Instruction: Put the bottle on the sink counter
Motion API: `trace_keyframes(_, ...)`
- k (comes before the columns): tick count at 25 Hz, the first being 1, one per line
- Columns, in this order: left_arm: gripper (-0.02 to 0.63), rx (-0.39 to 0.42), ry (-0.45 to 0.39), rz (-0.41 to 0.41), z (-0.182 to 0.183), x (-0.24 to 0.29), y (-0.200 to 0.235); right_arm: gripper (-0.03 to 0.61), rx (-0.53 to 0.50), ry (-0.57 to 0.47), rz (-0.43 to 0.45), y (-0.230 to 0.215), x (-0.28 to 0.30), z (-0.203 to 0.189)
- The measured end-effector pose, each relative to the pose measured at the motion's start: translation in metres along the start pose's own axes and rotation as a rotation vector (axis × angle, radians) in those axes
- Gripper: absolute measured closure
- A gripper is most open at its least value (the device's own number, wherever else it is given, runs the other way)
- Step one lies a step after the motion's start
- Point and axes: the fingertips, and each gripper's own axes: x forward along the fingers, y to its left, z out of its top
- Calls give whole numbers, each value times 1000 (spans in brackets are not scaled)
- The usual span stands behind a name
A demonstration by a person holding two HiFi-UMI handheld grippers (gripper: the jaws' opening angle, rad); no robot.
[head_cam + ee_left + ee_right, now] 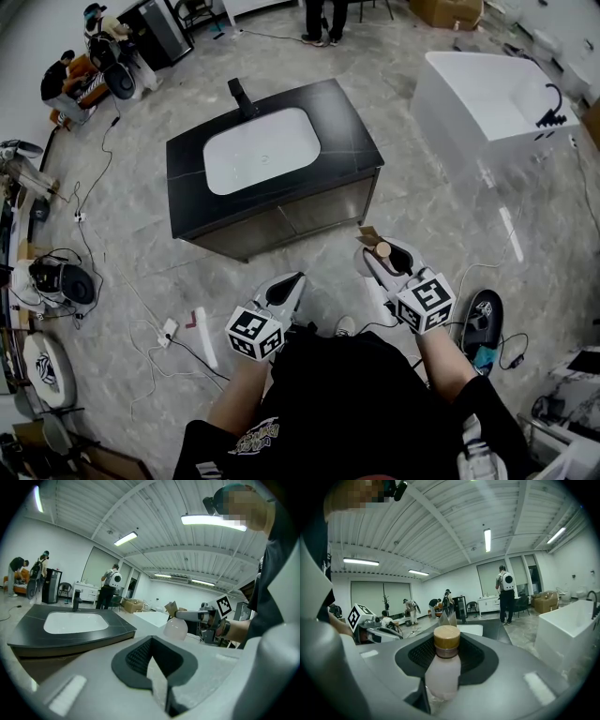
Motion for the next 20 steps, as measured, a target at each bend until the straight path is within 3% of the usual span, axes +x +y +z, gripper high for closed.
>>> trace_keyframes(10,614,-2,8,-6,7,9,22,420,19,5,-24,-10,16,0)
trace_keyframes(20,614,4,-14,-24,33,18,76,420,20,7,-68,-19,54,17)
